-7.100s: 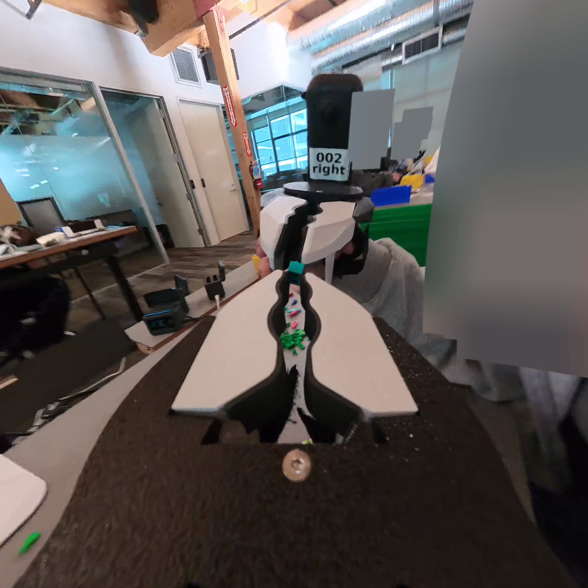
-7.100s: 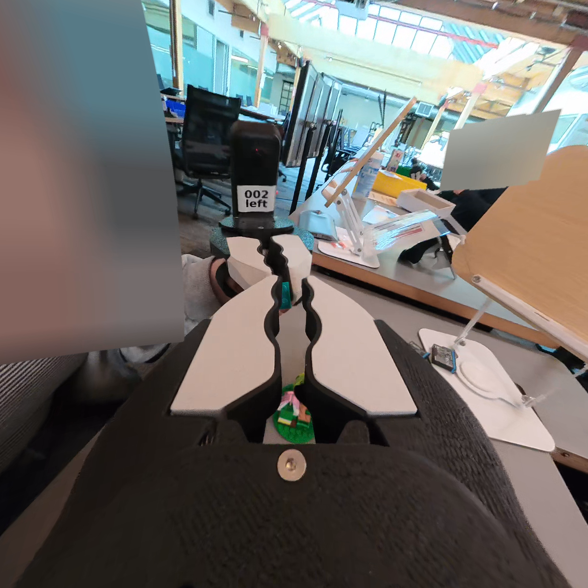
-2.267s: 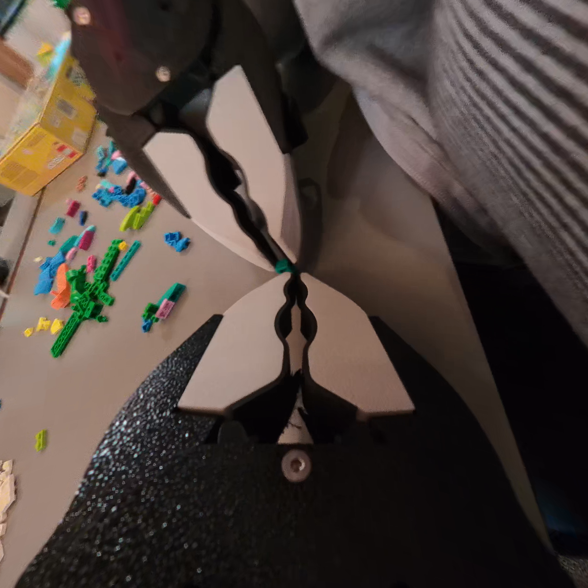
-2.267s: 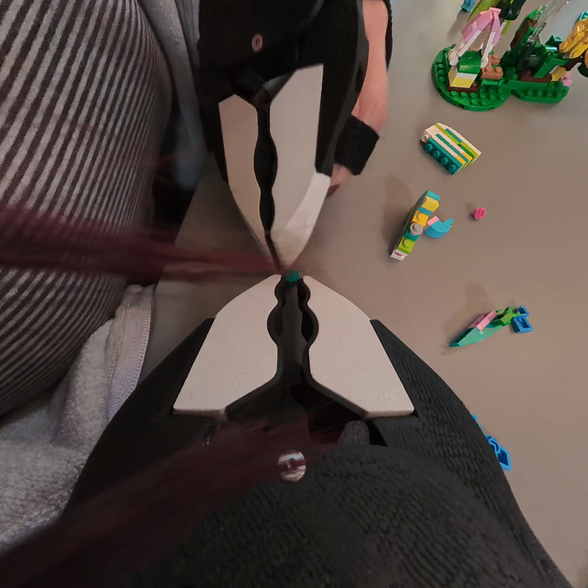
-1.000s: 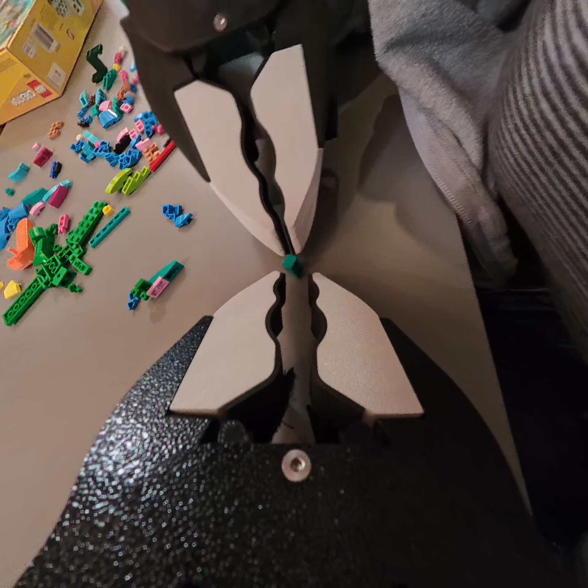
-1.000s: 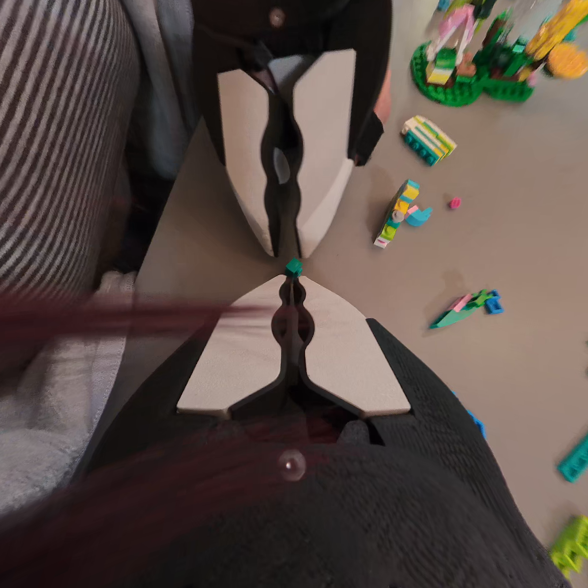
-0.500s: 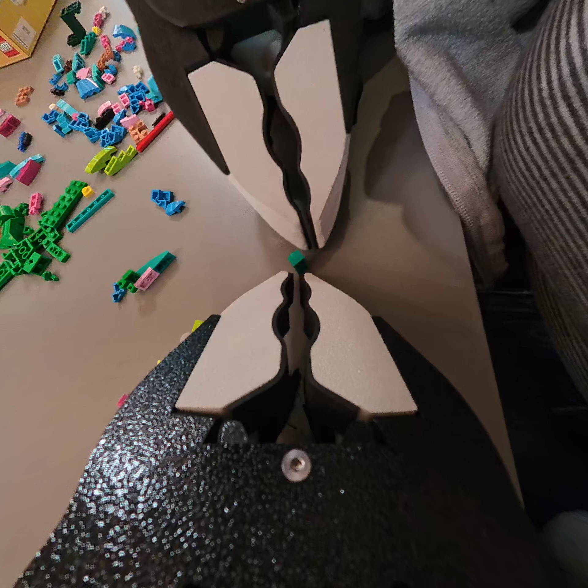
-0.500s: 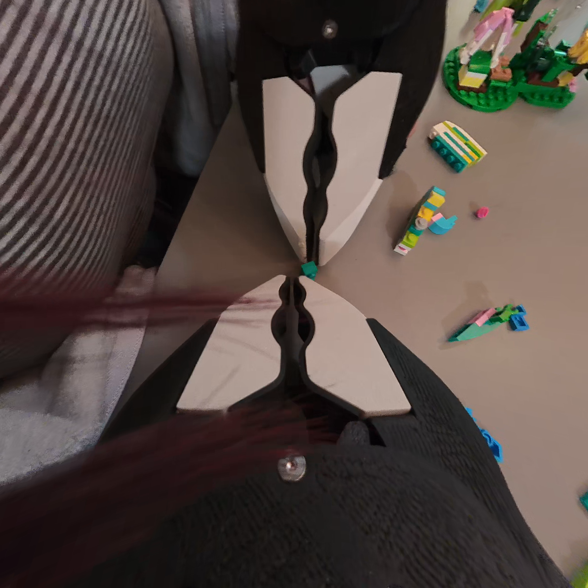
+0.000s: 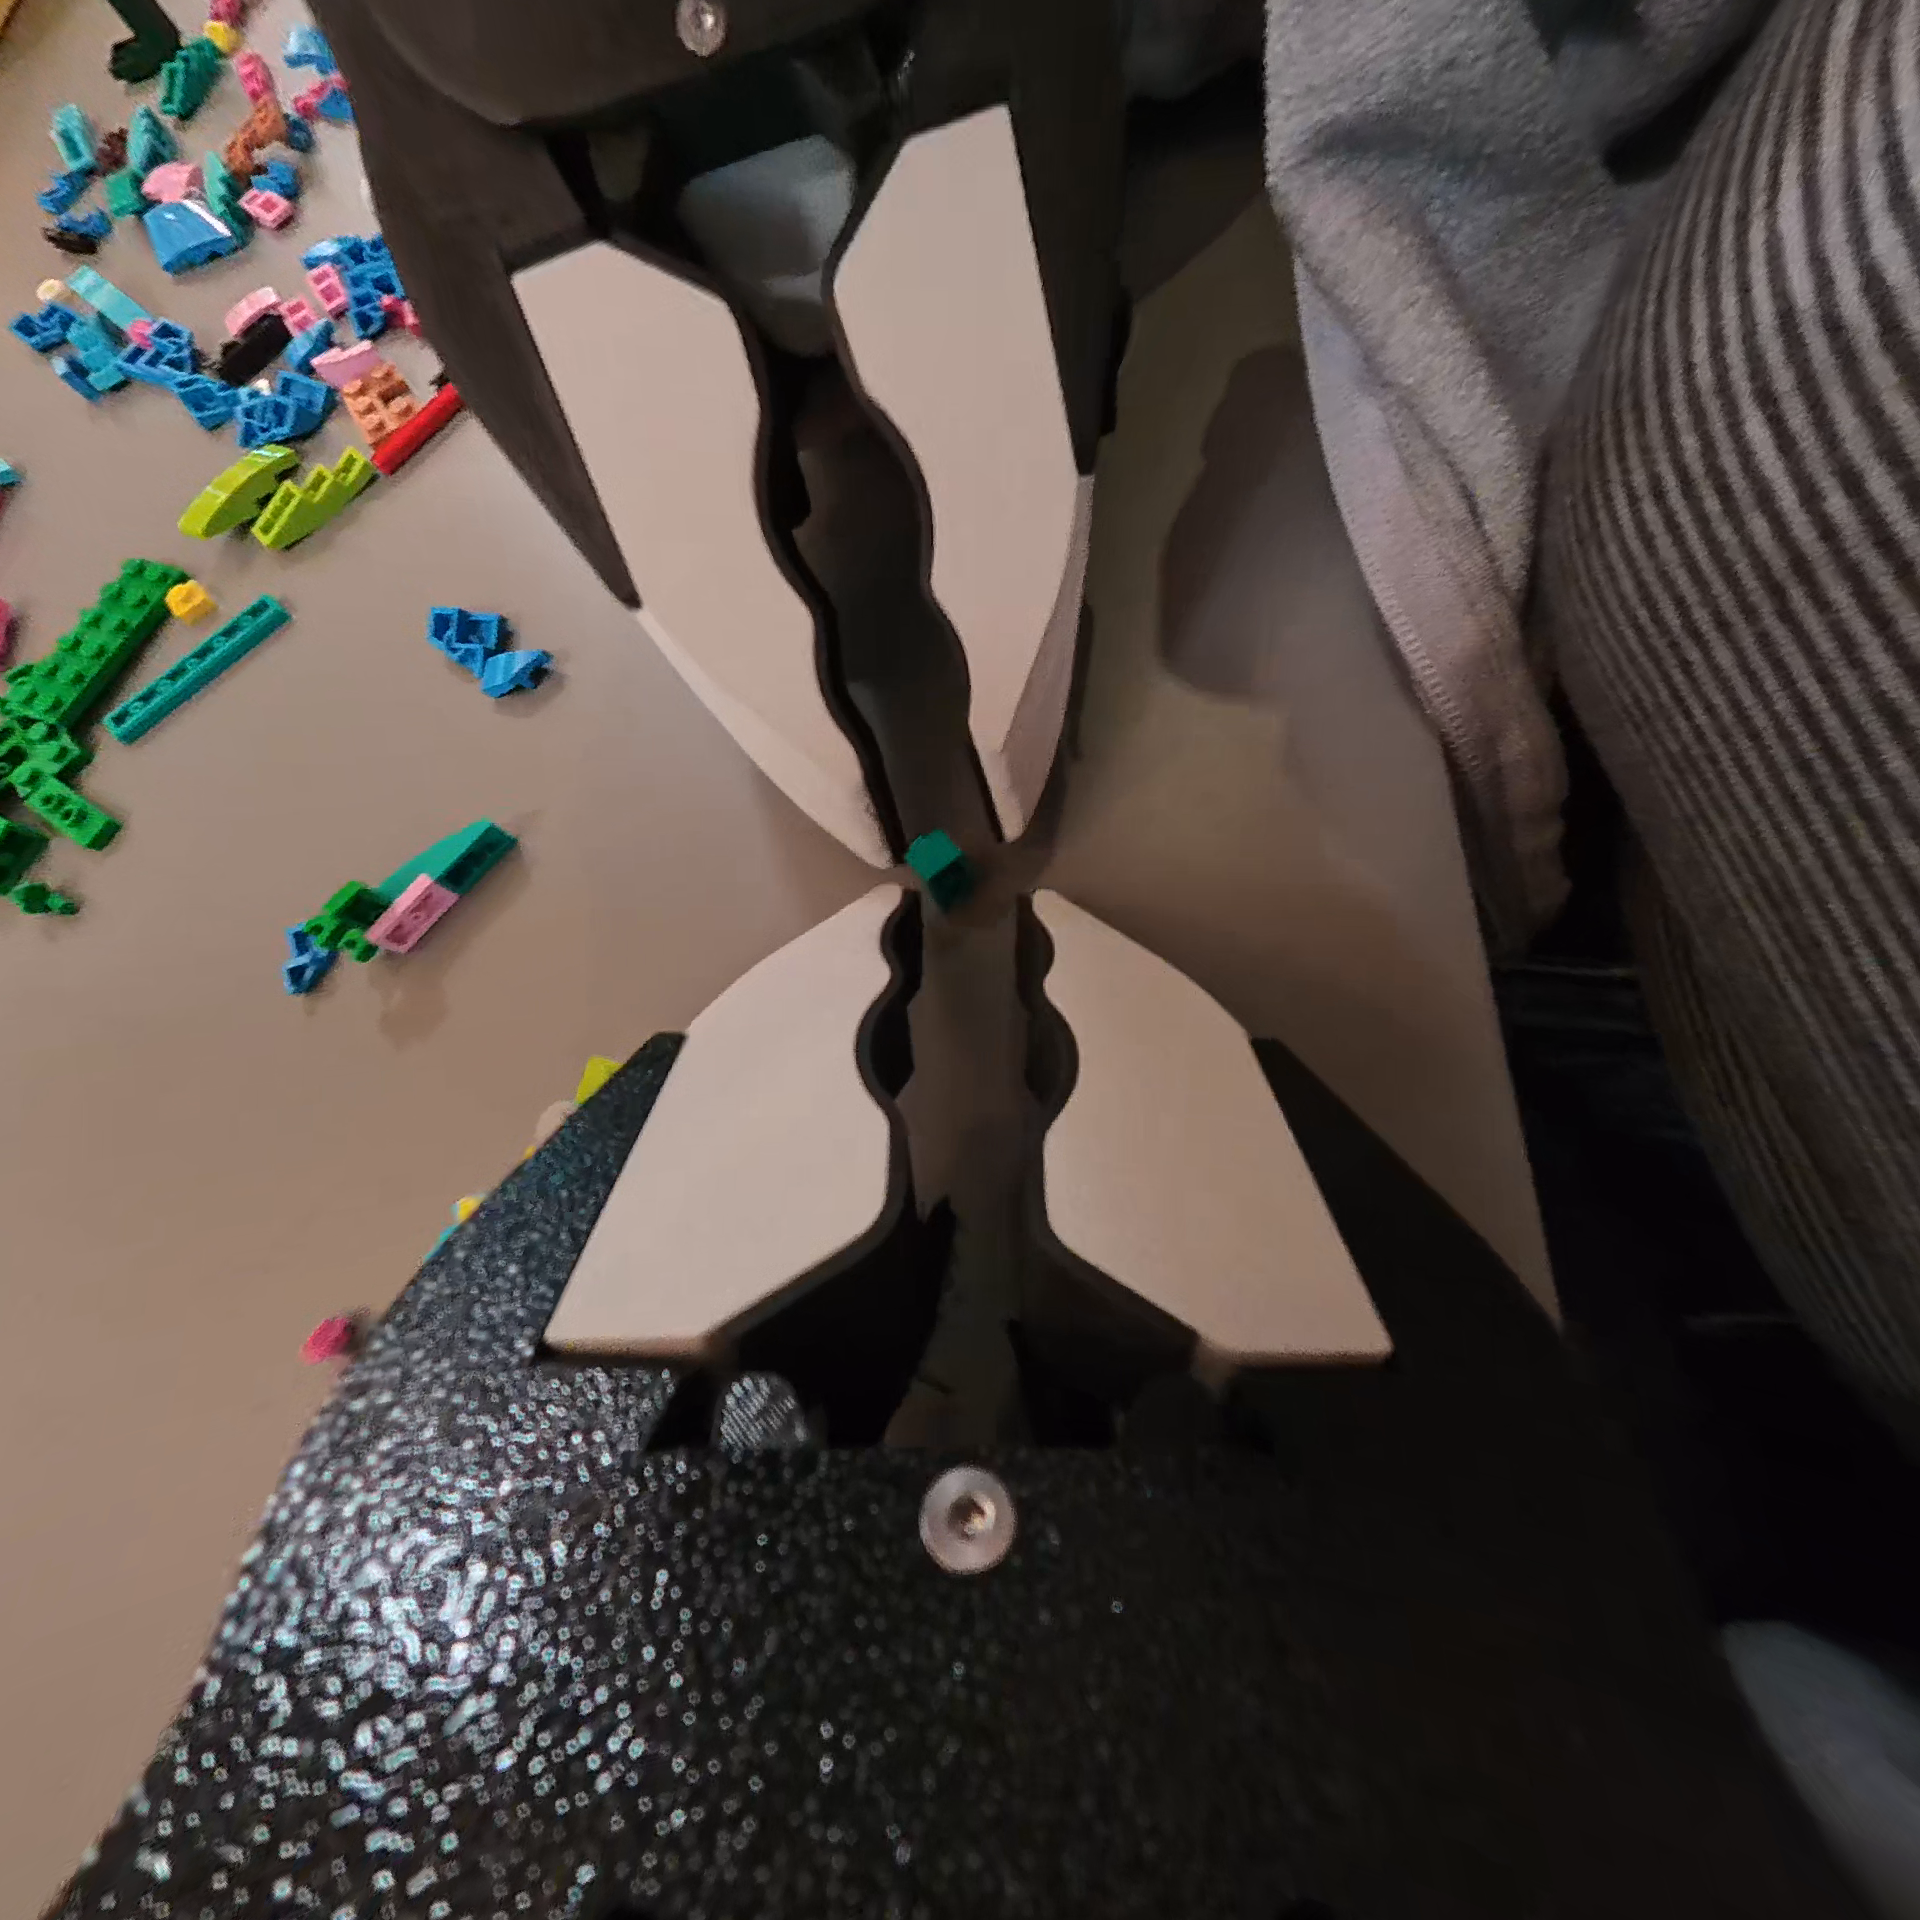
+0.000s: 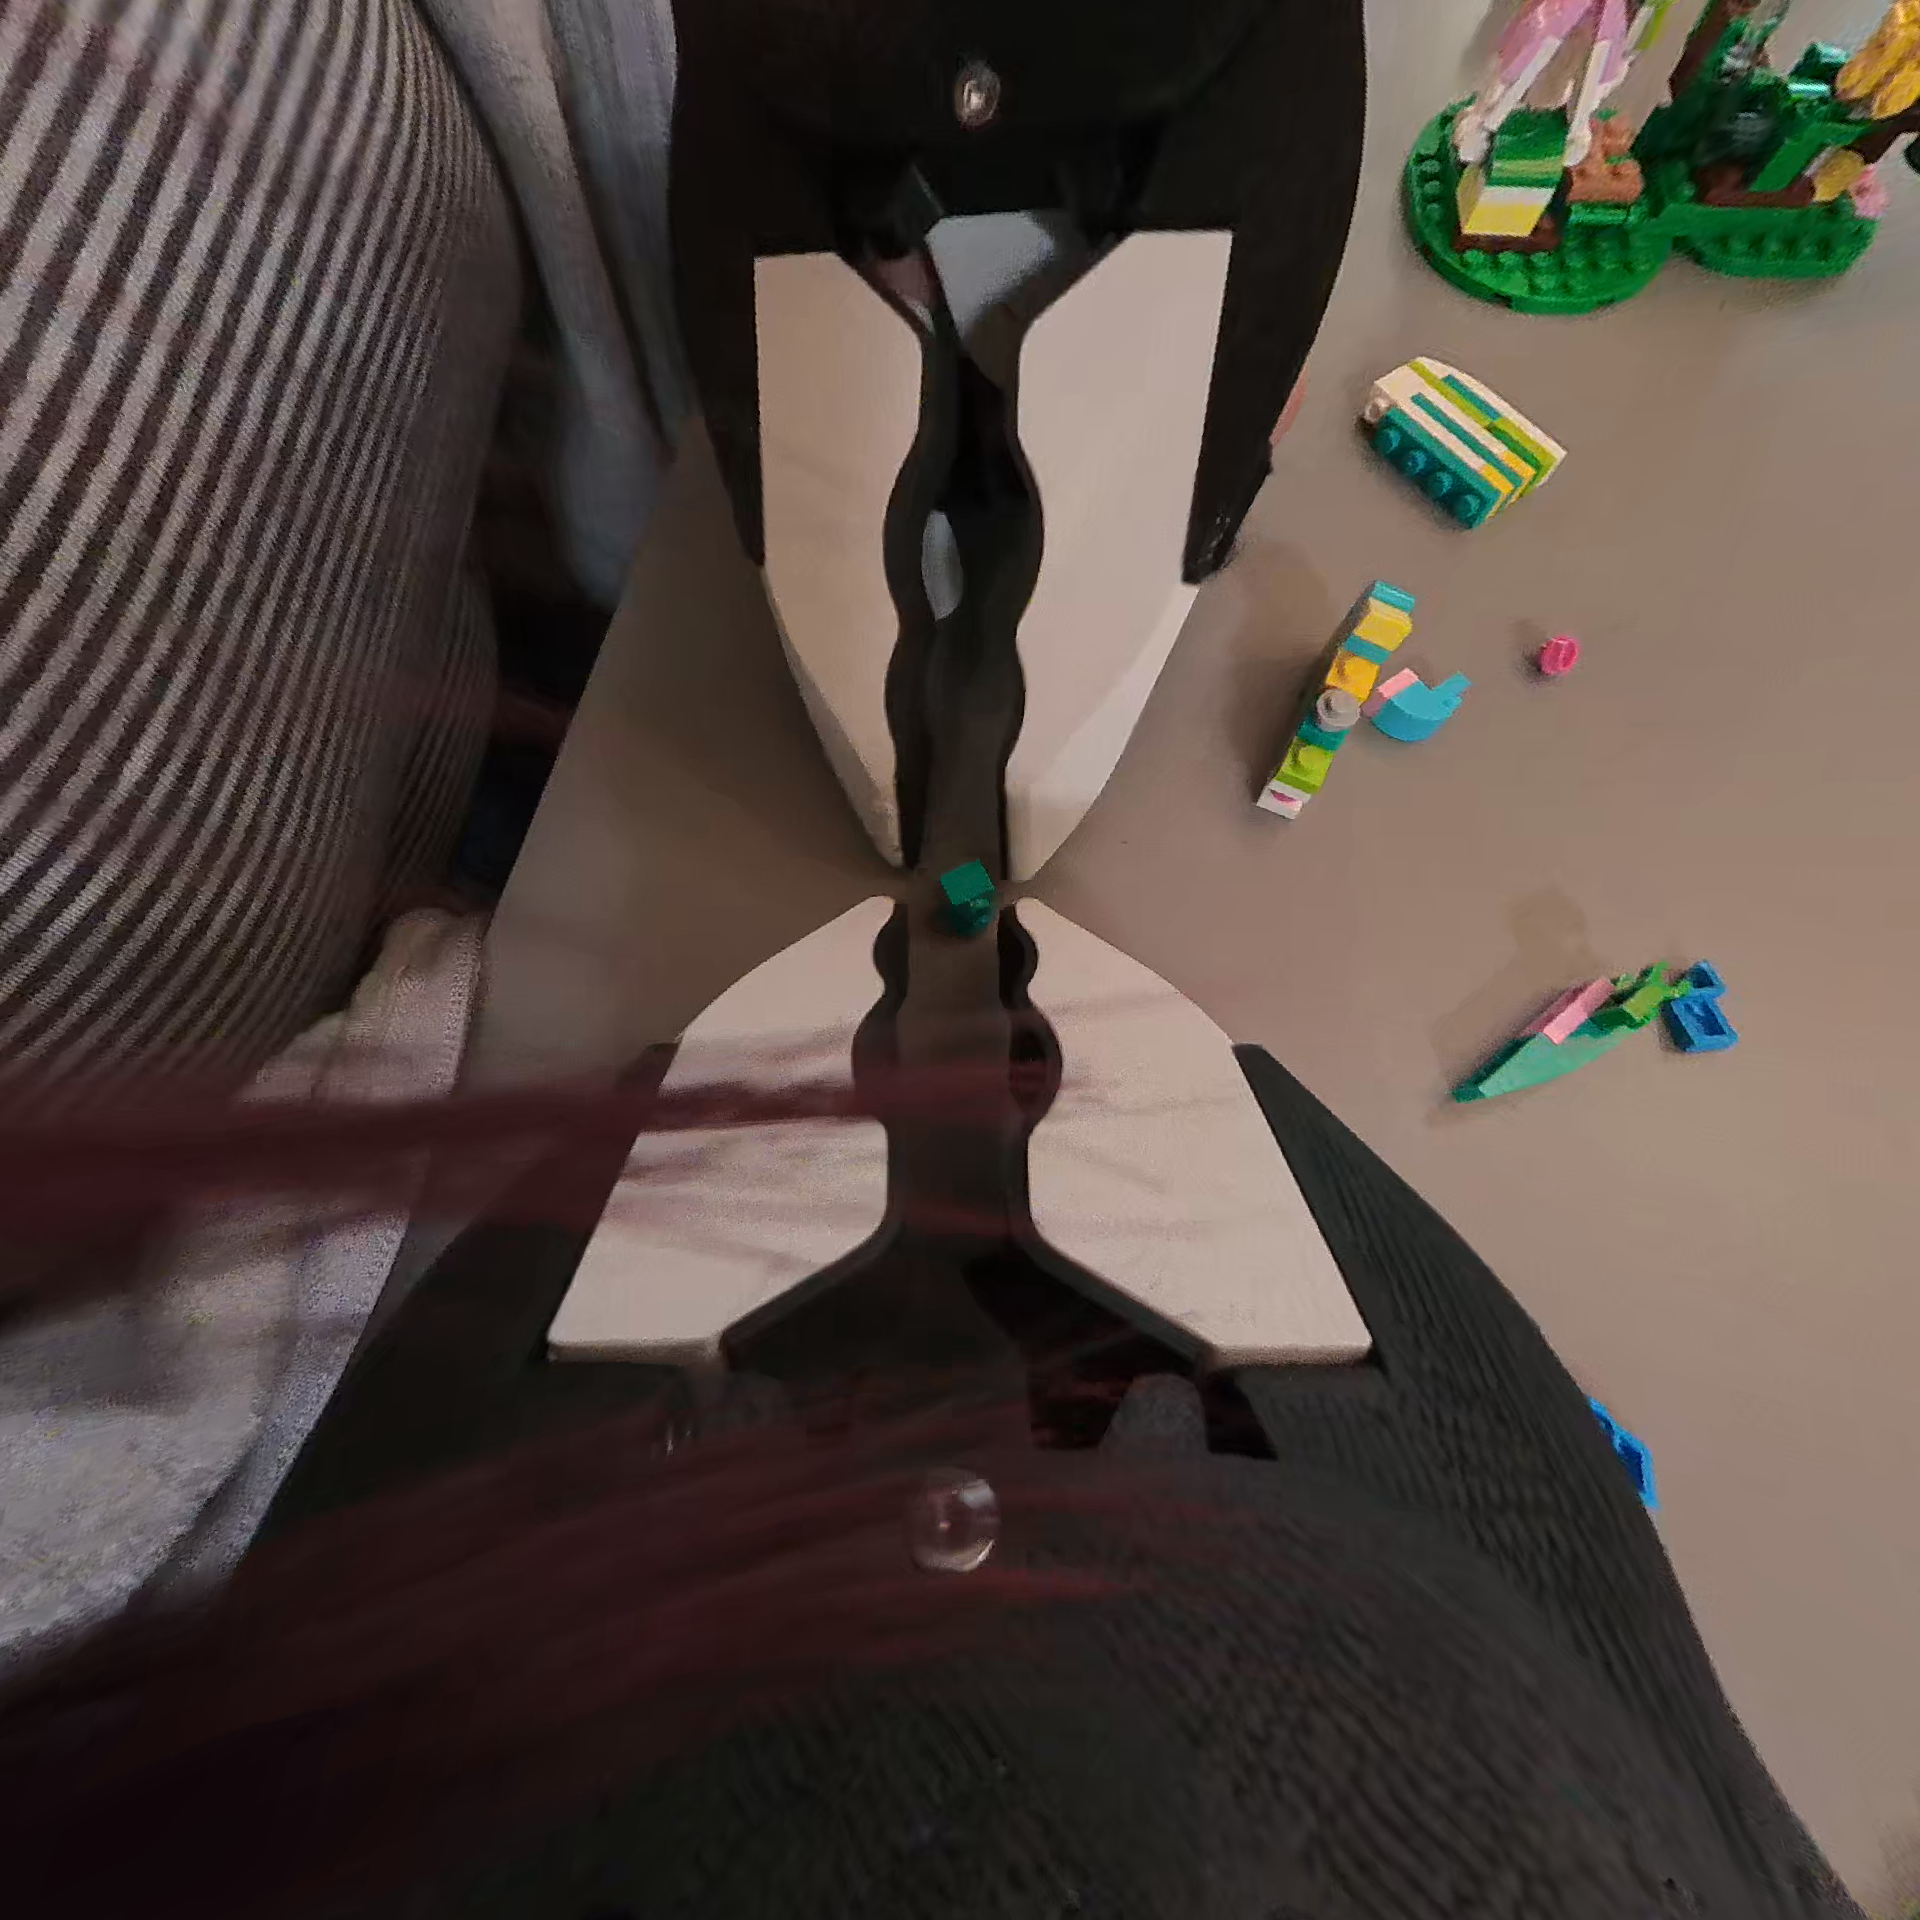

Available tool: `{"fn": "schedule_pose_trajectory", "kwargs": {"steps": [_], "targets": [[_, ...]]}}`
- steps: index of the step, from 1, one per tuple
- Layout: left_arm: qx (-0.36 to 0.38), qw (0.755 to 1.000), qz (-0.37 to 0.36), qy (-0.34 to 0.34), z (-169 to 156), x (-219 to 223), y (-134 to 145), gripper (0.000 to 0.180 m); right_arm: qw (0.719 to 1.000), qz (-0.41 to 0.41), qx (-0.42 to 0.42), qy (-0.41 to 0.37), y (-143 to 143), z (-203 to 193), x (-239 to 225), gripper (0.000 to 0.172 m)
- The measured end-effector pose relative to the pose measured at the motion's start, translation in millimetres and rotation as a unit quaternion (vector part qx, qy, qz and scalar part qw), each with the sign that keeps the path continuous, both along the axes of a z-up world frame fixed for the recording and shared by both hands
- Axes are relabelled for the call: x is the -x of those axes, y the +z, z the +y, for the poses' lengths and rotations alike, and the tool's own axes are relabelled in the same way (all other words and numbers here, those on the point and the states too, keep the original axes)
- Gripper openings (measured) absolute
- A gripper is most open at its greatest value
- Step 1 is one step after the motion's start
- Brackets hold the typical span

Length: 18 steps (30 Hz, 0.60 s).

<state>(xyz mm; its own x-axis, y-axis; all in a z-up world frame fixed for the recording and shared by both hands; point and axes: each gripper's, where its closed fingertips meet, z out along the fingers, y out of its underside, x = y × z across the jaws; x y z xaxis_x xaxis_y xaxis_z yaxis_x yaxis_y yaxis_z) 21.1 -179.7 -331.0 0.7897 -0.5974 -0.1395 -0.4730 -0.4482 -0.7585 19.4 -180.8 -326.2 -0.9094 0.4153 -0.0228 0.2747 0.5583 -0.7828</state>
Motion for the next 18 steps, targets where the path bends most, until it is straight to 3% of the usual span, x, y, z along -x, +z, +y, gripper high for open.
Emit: {"fn": "schedule_pose_trajectory", "kwargs": {"steps": [6, 18], "targets": [[0.003, 1.000, -0.001, 0.004, 0.9, -4.3, -0.3, 0.015, 1.000, 0.006, -0.007, 0.013, -0.4, -1.9, -2.8, 0.006], [0.003, 1.000, -0.010, 0.006, 0.5, -4.4, 1.6, 0.008, 1.000, 0.015, -0.007, 0.015, 1.9, -2.3, -5.0, 0.010]]}}
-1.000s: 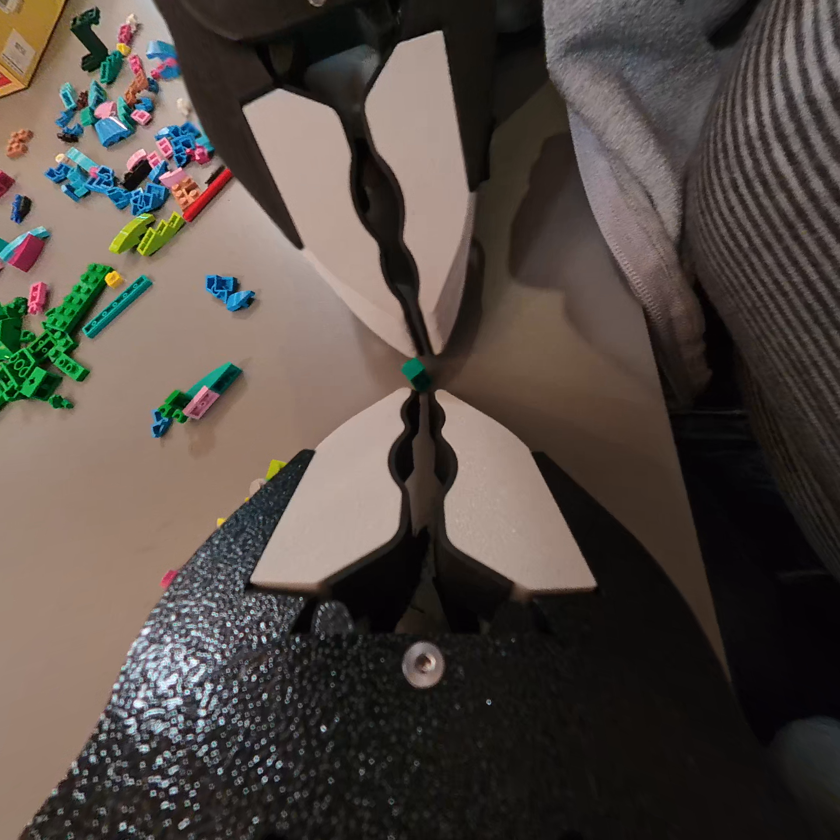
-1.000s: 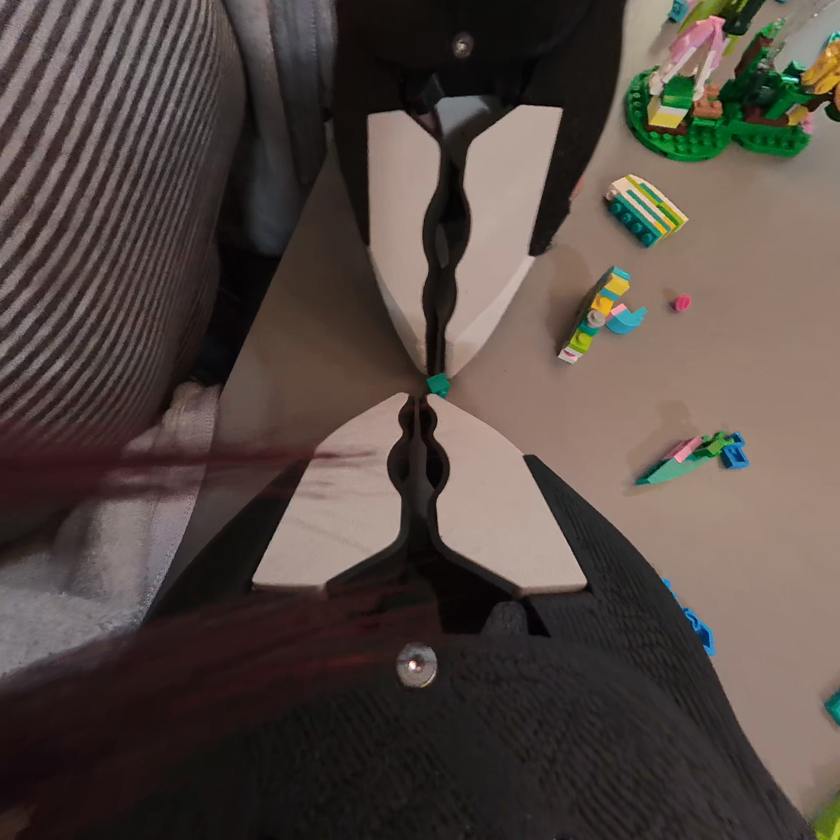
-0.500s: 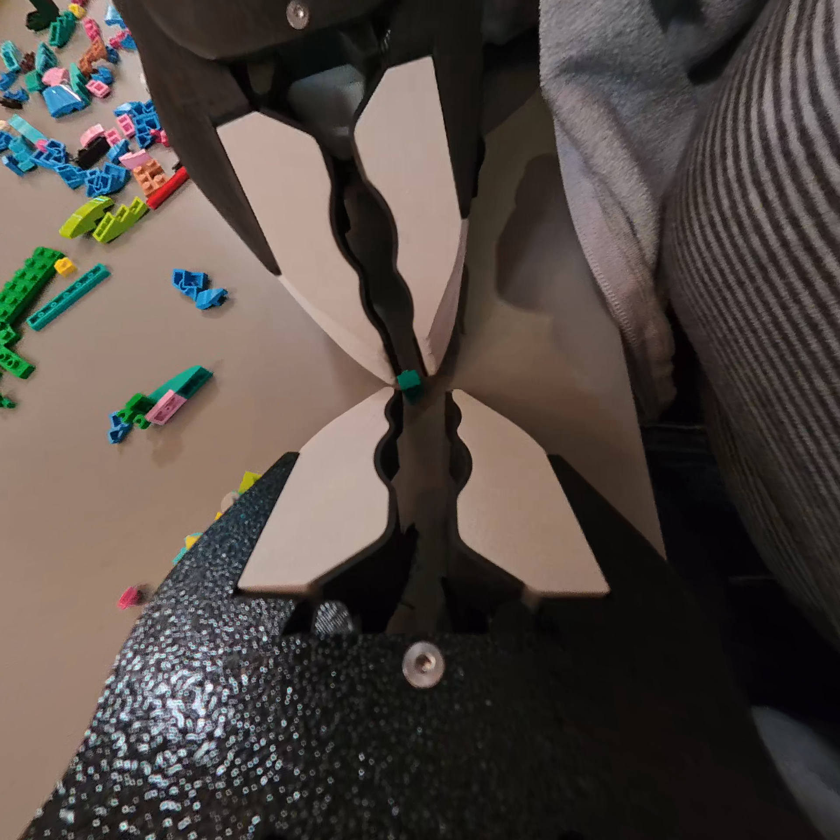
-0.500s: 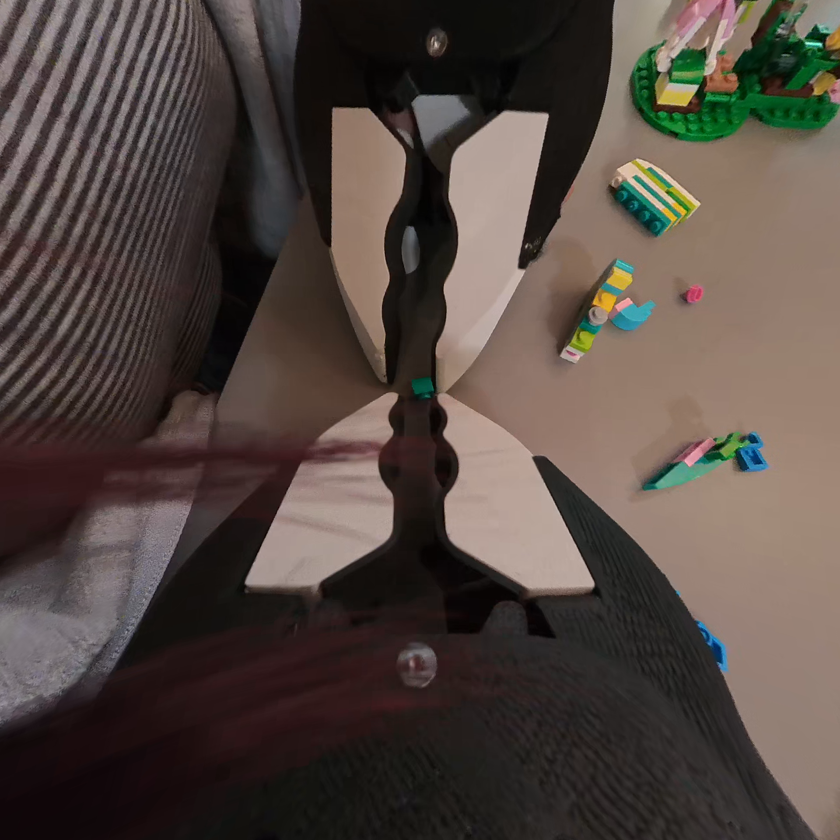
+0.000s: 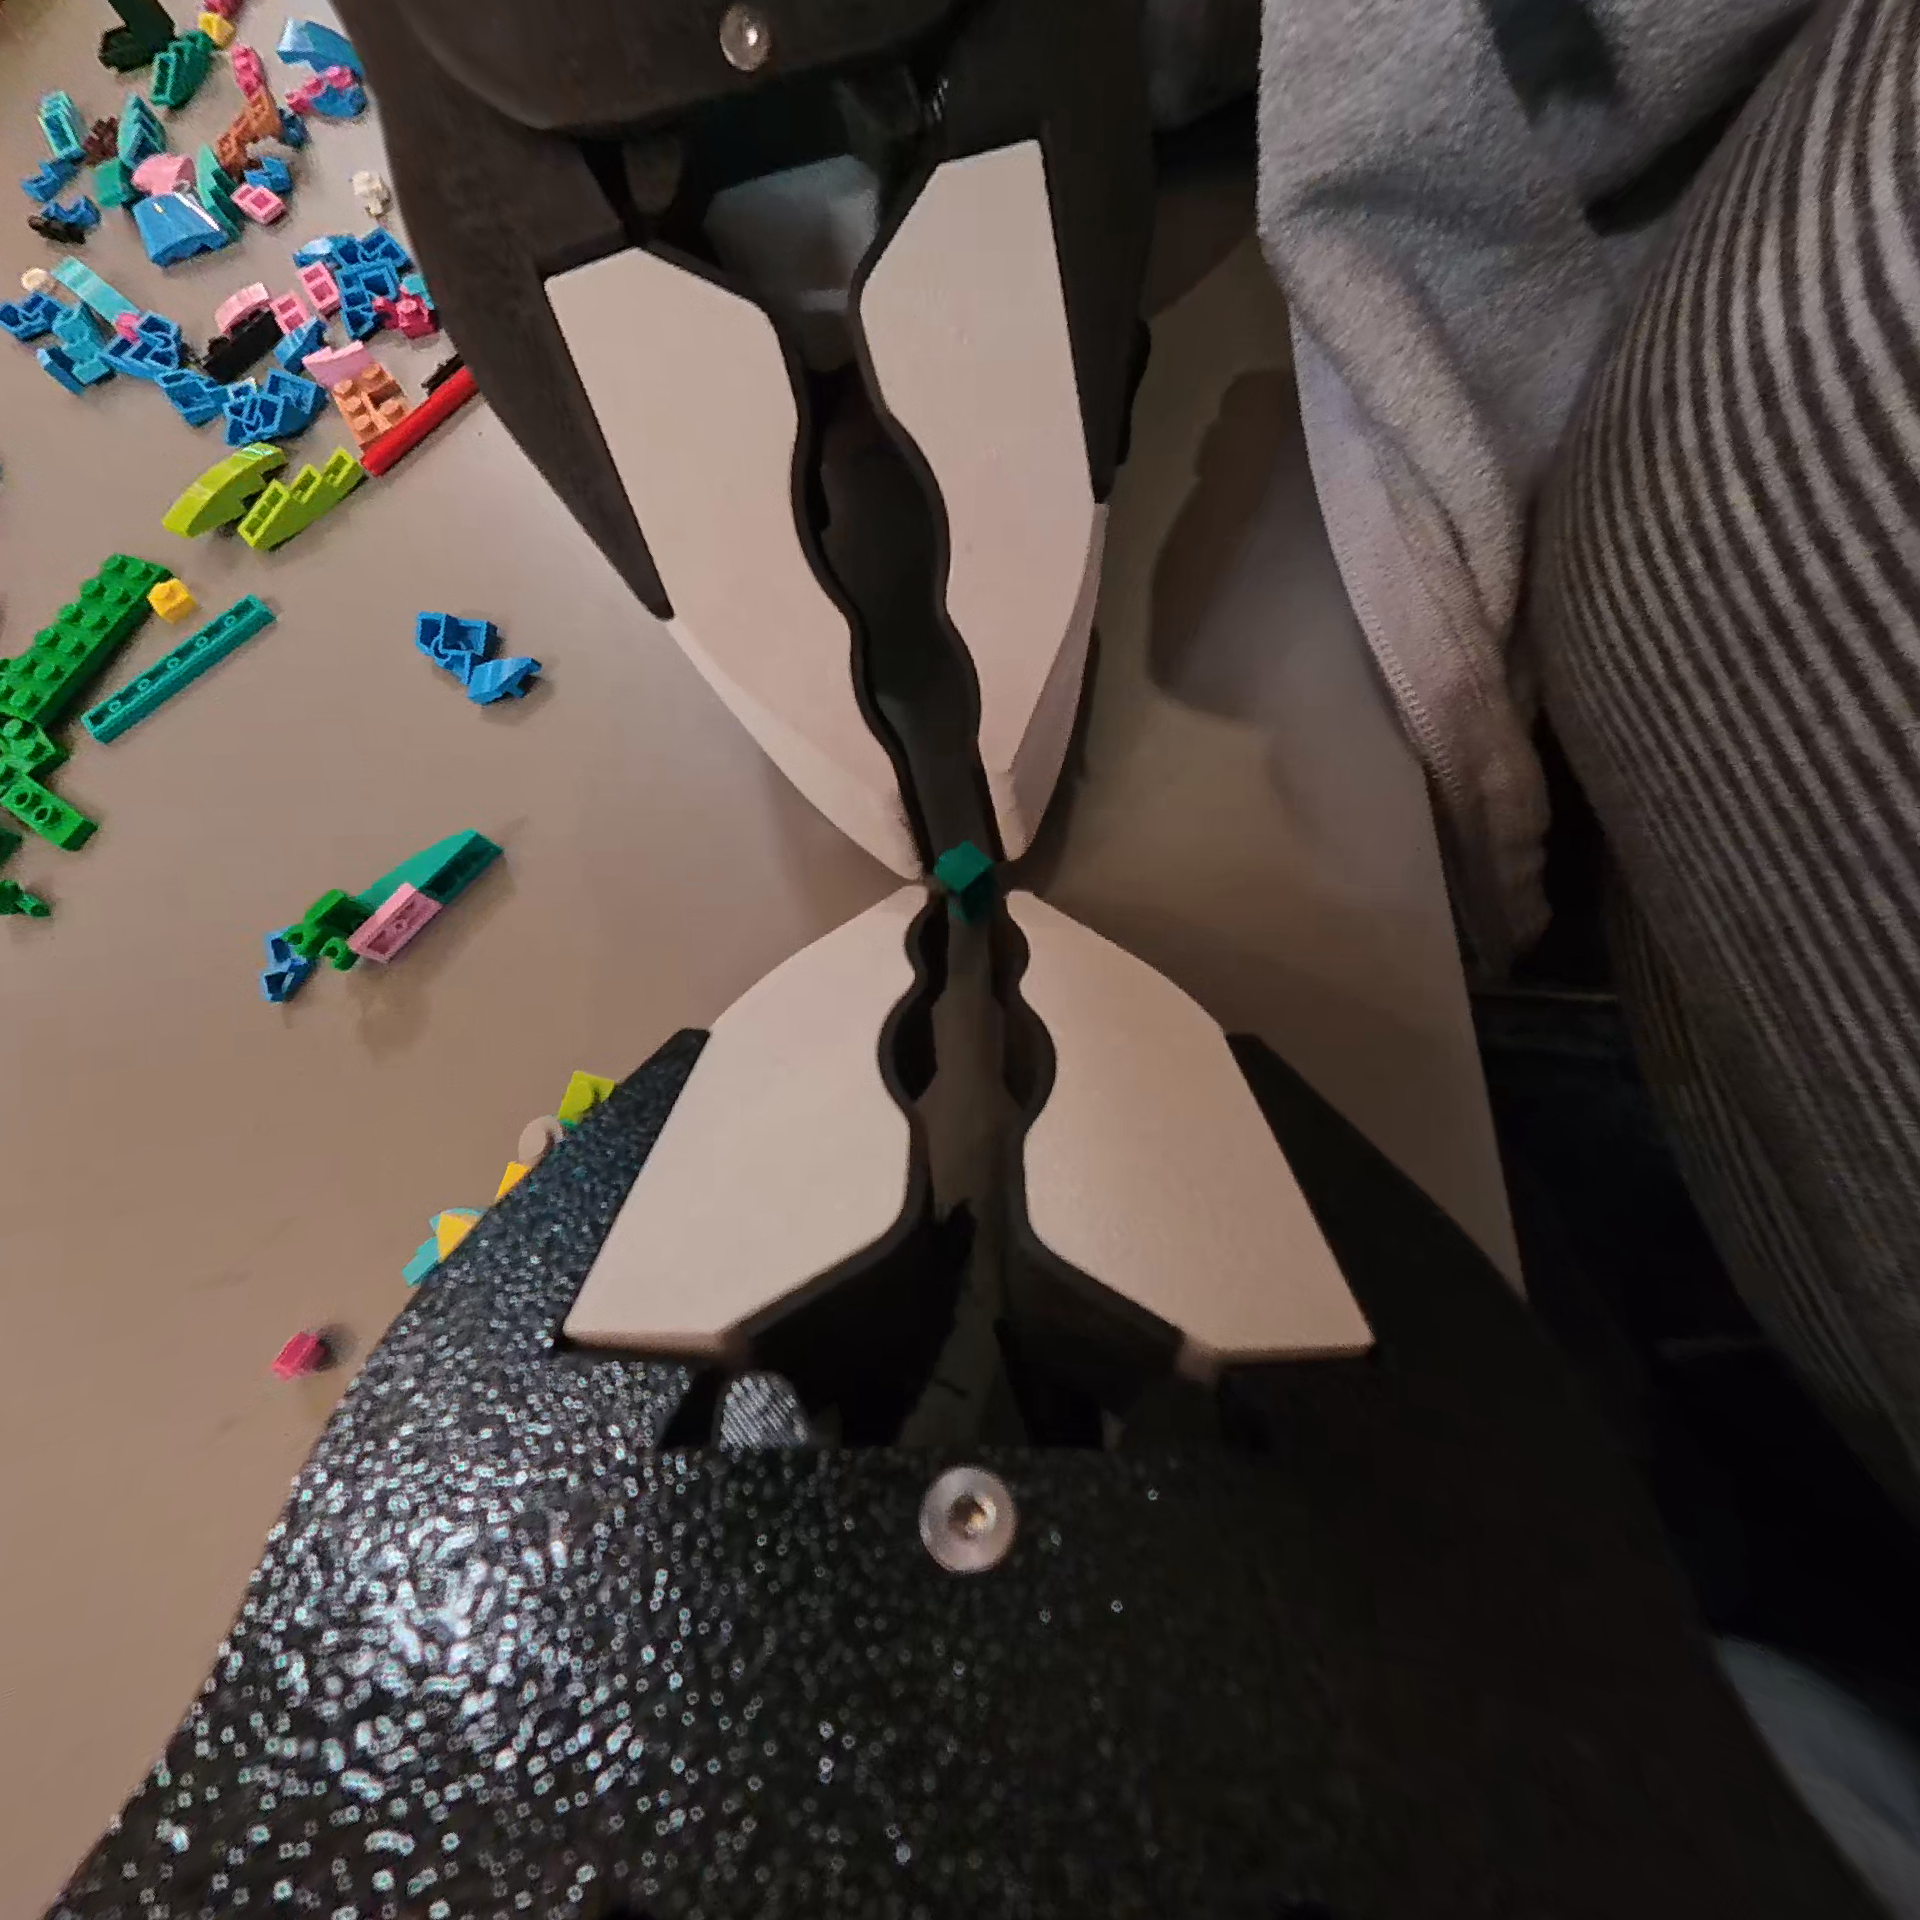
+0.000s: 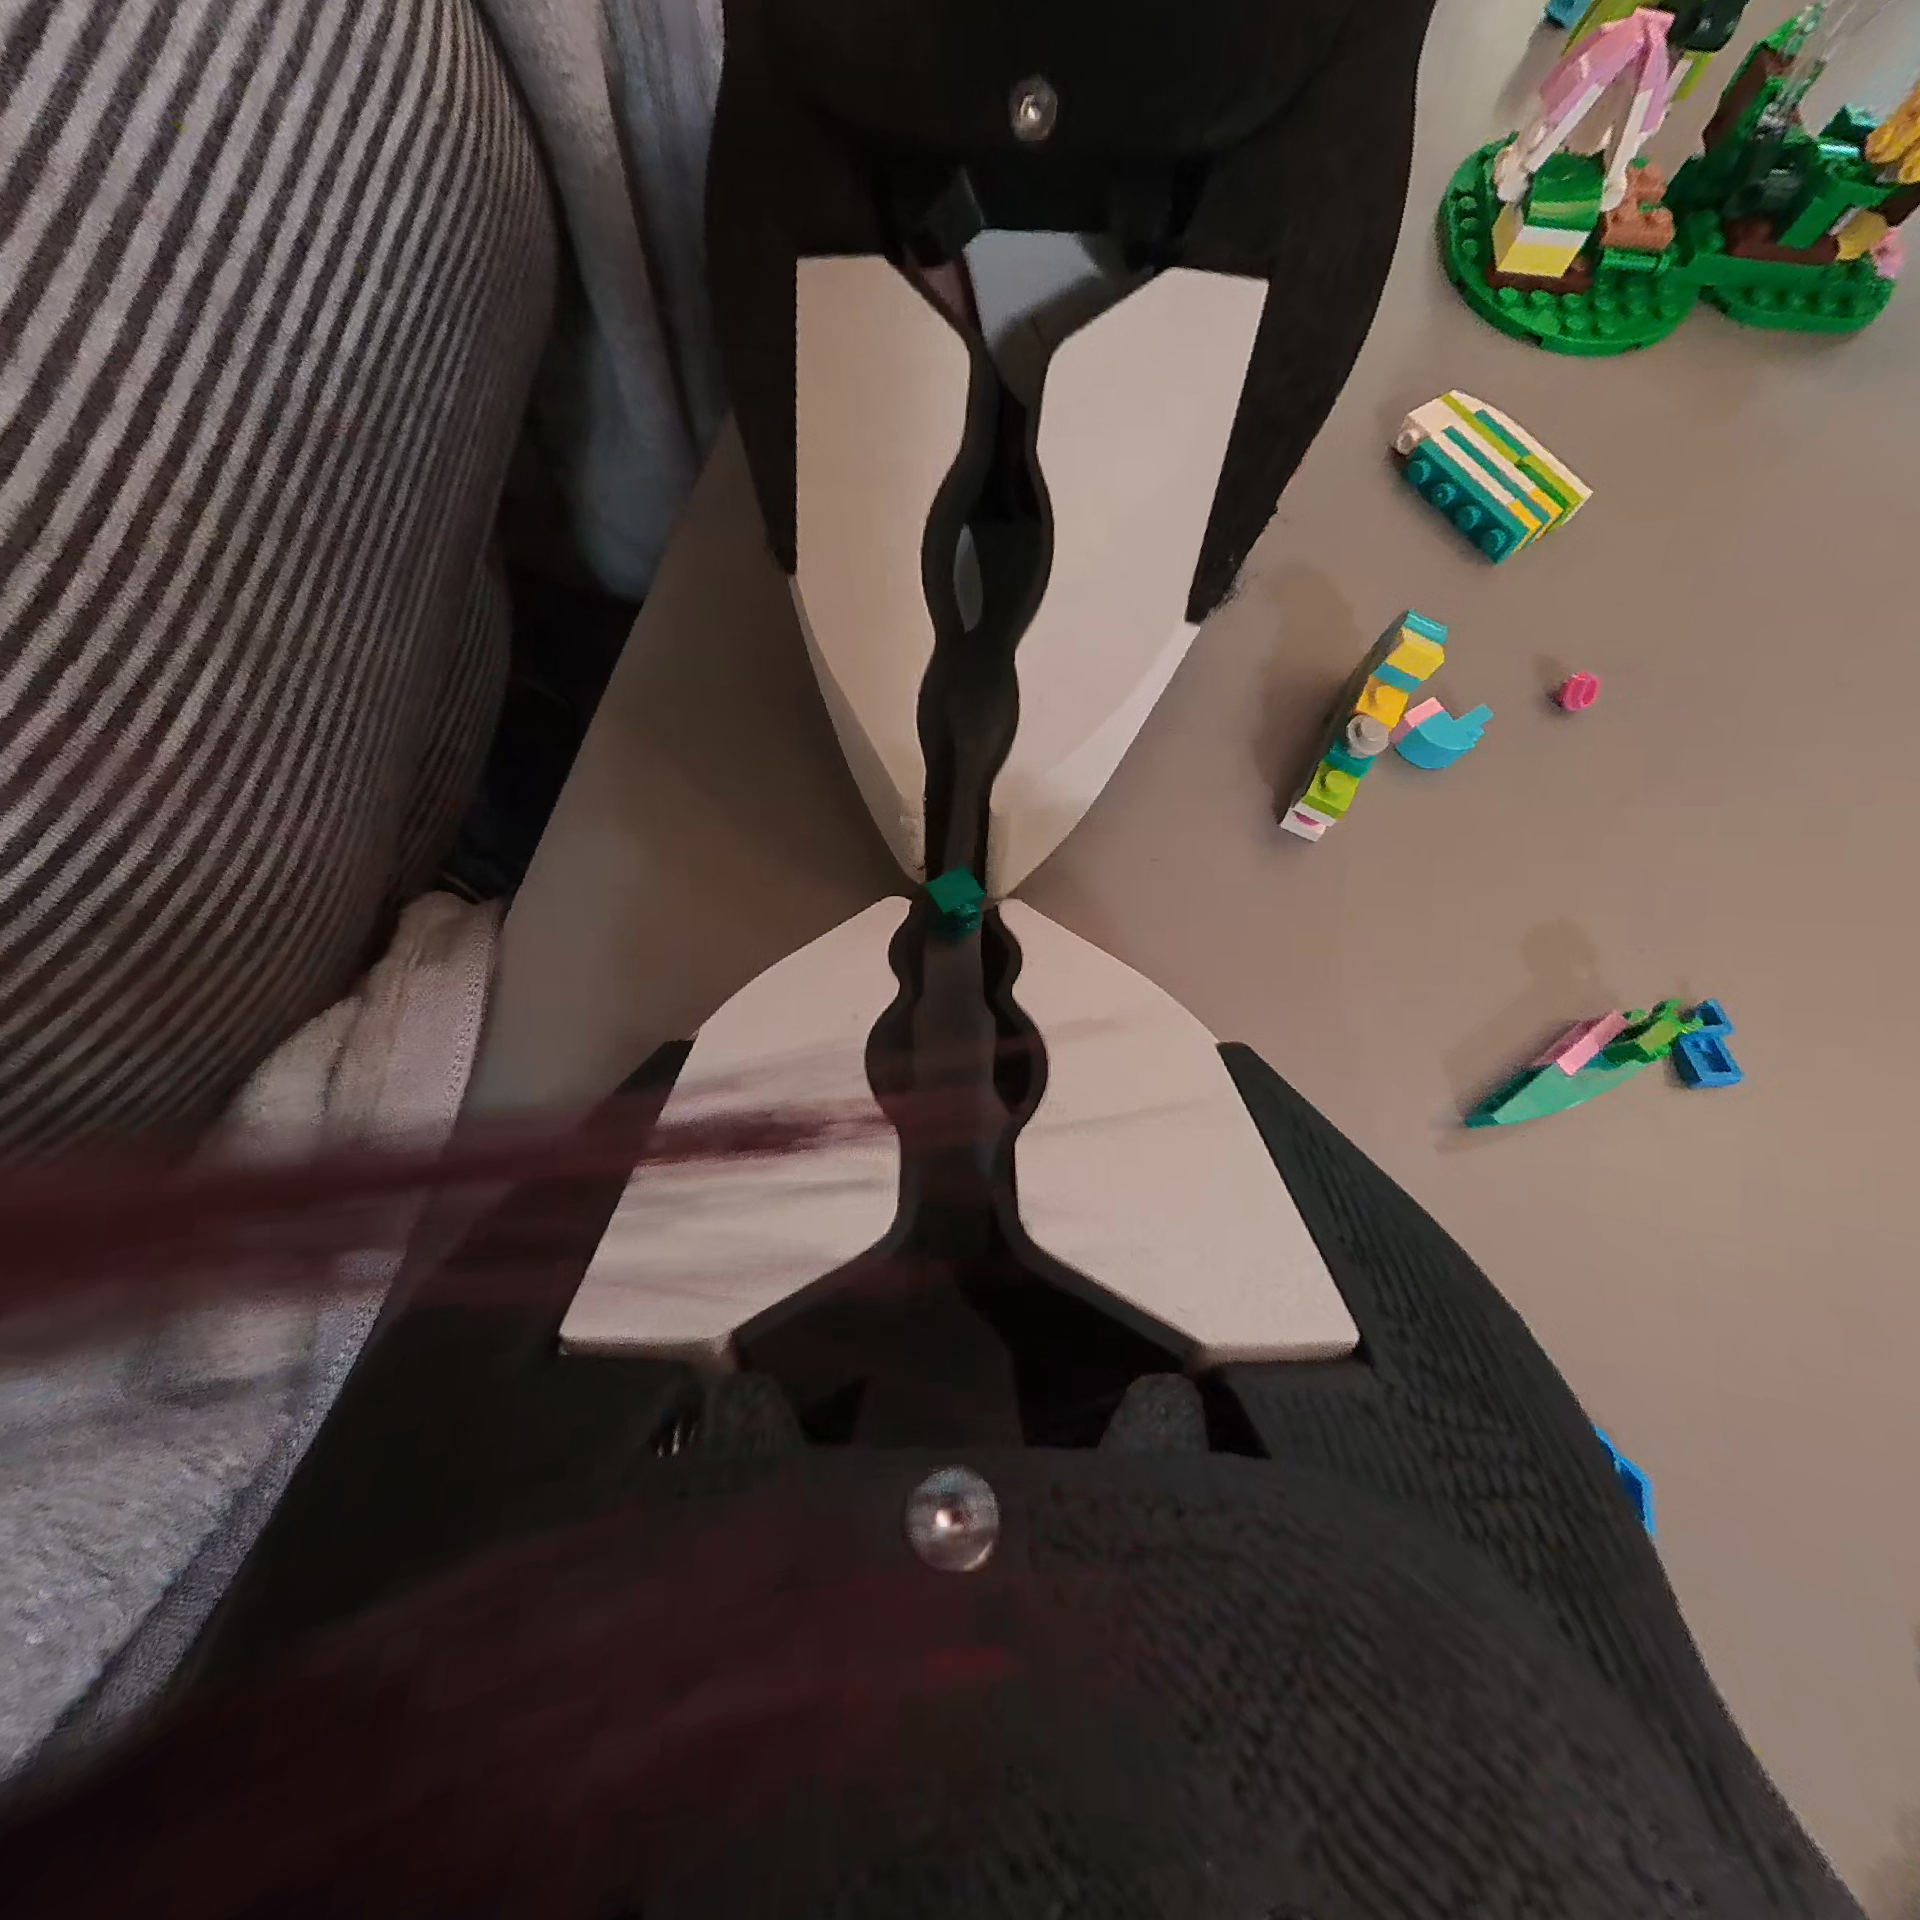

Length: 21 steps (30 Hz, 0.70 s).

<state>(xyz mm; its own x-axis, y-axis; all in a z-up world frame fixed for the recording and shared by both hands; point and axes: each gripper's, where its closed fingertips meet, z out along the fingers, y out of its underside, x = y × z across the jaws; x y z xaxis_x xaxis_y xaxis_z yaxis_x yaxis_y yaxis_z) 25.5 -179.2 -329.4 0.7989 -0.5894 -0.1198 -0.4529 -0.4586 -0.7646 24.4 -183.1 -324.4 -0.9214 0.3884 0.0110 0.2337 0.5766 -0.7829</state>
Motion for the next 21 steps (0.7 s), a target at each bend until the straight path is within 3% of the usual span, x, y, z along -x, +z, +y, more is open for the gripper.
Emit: {"fn": "schedule_pose_trajectory", "kwargs": {"steps": [13, 21], "targets": [[0.005, 1.000, 0.005, 0.016, 1, 4, -2, 0.008, 1.000, 0.001, 0.004, 0.011, 1, -2, -3, 0.005], [0.004, 0.999, -0.053, 0.007, -2, 3, 8, 0.012, 1.000, 0.006, 0.005, 0.000, 2, 0, 0, 0.006]]}}
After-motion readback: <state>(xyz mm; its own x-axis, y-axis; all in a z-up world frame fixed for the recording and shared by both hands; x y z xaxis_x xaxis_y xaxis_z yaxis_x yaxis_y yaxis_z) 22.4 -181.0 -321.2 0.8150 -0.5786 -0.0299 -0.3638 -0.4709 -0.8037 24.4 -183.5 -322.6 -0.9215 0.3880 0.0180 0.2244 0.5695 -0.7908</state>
